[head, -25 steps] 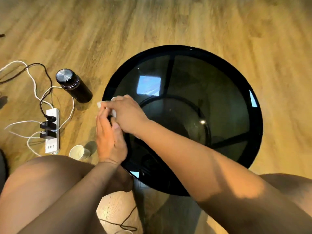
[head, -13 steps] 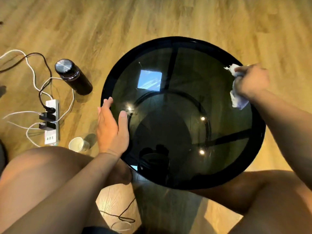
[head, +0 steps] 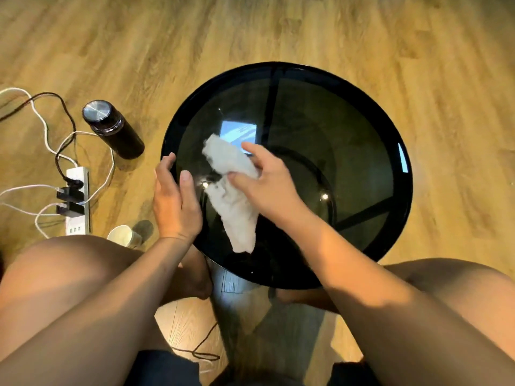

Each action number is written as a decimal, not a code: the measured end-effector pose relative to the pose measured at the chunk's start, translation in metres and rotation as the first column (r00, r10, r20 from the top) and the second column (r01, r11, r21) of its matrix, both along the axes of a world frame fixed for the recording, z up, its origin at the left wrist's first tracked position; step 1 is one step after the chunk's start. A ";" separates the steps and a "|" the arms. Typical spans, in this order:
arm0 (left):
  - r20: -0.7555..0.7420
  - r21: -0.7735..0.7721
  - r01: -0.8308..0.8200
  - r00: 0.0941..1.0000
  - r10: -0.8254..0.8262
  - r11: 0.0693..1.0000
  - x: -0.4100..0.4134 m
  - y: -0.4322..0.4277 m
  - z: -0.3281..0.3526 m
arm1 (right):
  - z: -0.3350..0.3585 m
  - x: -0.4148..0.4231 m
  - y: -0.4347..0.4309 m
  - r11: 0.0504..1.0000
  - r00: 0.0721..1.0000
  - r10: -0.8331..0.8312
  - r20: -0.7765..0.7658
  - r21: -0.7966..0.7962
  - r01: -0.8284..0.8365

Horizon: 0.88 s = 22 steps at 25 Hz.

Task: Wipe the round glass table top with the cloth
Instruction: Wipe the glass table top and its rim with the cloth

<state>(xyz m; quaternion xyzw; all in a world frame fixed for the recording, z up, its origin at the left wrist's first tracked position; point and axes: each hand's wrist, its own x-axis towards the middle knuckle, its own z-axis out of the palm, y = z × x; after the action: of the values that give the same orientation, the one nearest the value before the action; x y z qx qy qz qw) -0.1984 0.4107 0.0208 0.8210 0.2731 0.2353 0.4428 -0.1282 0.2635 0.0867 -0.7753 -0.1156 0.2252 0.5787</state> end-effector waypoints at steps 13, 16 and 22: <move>-0.071 0.005 -0.019 0.997 0.019 1.000 0.002 -0.001 -0.003 | -0.006 0.024 -0.073 0.964 0.935 -0.261 -0.240 -0.026 0.263; -0.068 -0.003 -0.010 0.998 0.010 1.000 0.002 -0.001 -0.002 | -0.008 0.027 -0.075 0.958 0.898 -0.275 -0.344 -0.013 0.288; -0.079 -0.002 -0.016 0.997 0.015 1.000 0.001 -0.001 -0.002 | -0.018 -0.003 -0.077 0.846 0.668 0.334 0.665 -0.524 0.099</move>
<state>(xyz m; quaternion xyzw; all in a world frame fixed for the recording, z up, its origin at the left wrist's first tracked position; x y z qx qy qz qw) -0.1970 0.4097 0.0191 0.8270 0.2970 0.2058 0.4308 -0.1311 0.1866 0.0692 -0.9151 -0.3249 -0.0448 0.2344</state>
